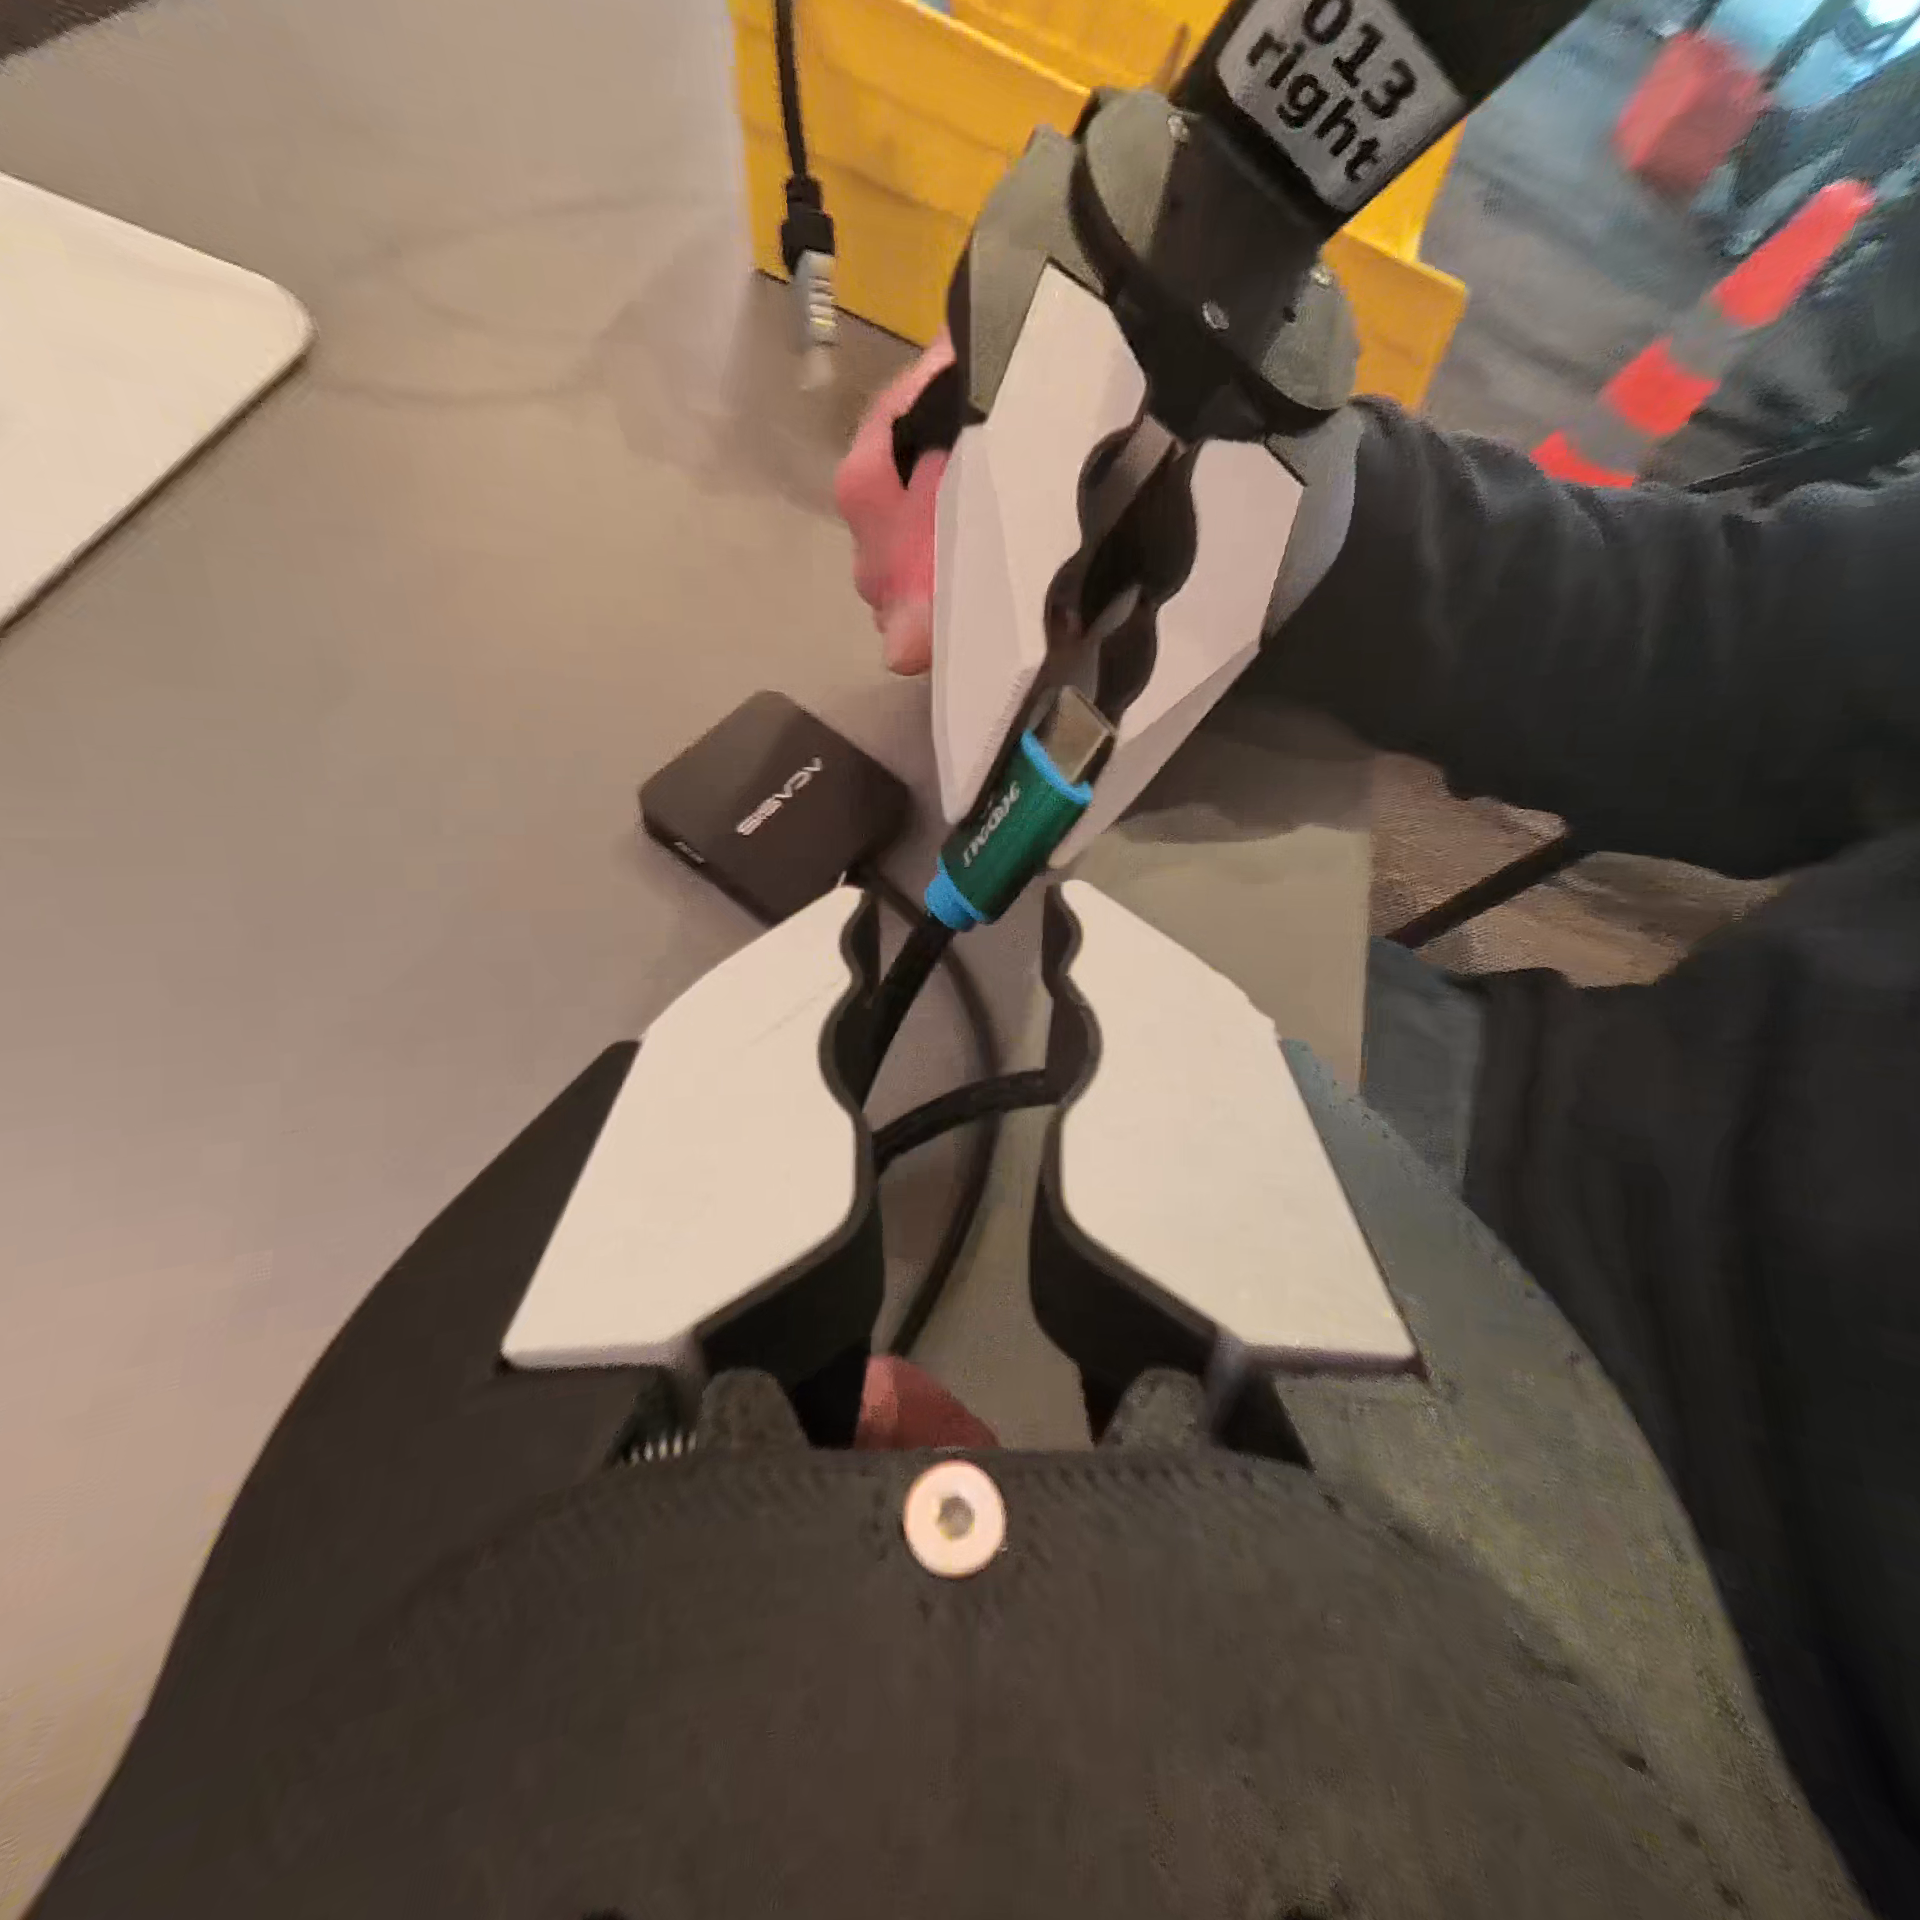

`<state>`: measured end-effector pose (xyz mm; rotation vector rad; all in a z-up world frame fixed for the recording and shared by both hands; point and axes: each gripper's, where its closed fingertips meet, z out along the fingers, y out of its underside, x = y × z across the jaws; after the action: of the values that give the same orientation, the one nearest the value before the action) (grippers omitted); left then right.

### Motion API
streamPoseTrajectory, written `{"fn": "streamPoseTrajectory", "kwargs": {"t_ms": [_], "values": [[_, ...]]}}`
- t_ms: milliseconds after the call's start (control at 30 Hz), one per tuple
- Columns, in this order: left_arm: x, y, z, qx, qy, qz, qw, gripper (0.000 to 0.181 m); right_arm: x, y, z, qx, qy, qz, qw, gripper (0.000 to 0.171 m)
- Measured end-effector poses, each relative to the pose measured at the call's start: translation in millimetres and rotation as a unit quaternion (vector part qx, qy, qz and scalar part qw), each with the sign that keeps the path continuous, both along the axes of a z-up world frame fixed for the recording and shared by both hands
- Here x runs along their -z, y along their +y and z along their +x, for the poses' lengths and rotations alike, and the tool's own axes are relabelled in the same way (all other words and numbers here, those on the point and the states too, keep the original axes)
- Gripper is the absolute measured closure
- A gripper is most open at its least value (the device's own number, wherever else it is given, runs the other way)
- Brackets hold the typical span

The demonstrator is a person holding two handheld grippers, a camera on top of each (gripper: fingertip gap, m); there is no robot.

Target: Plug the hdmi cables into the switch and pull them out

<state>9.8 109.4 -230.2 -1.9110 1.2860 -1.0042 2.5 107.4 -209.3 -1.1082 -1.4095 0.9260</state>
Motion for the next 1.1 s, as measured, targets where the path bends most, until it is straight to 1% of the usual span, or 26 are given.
{"fn": "streamPoseTrajectory", "kwargs": {"t_ms": [67, 100, 200, 267, 333, 367, 433, 500, 667, 767, 833, 900, 967, 1100], "values": [[11, -3, 4, 0.009, 0.006, 0.007, 1.0, 0.16, -2, -3, 1, -0.005, 0.006, 0.002, 1.0, 0.162], [15, -2, 5, 0.002, 0.013, 0.019, 1.0, 0.165, -2, -3, 2, -0.006, 0.005, 0.001, 1.0, 0.162], [13, 2, 5, -0.007, 0.026, 0.069, 0.997, 0.171, -3, 4, 4, 0.013, 0.006, -0.016, 1.0, 0.159], [14, 10, 1, -0.032, 0.076, 0.11, 0.99, 0.172, 1, 14, 6, 0.037, -0.009, -0.026, 0.999, 0.146], [15, 26, -8, -0.071, 0.153, 0.189, 0.968, 0.174, 3, 17, 8, 0.046, -0.014, -0.037, 0.998, 0.137], [15, 31, -12, -0.079, 0.192, 0.231, 0.95, 0.175, 2, 18, 8, 0.048, -0.011, -0.049, 0.998, 0.133], [10, 35, -13, -0.088, 0.238, 0.3, 0.919, 0.175, 2, 21, 8, 0.052, -0.011, -0.07, 0.996, 0.13], [5, 37, -13, -0.093, 0.274, 0.352, 0.89, 0.176, 5, 24, 7, 0.058, -0.017, -0.085, 0.994, 0.131], [1, 41, -16, -0.086, 0.367, 0.458, 0.805, 0.175, 14, 29, 6, 0.075, -0.038, -0.099, 0.992, 0.142], [-1, 44, -19, -0.088, 0.406, 0.492, 0.766, 0.175, 11, 28, 4, 0.069, -0.027, -0.121, 0.99, 0.139], [-1, 46, -21, -0.092, 0.422, 0.502, 0.749, 0.176, 6, 26, 2, 0.063, -0.014, -0.132, 0.989, 0.139], [-1, 46, -21, -0.096, 0.43, 0.51, 0.739, 0.175, 8, 27, 2, 0.068, -0.017, -0.133, 0.989, 0.149], [-1, 47, -23, -0.099, 0.439, 0.514, 0.731, 0.176, 10, 29, 0, 0.077, -0.023, -0.13, 0.988, 0.152], [-3, 48, -24, -0.107, 0.438, 0.517, 0.727, 0.176, 10, 31, -2, 0.079, -0.017, -0.152, 0.985, 0.15]]}}
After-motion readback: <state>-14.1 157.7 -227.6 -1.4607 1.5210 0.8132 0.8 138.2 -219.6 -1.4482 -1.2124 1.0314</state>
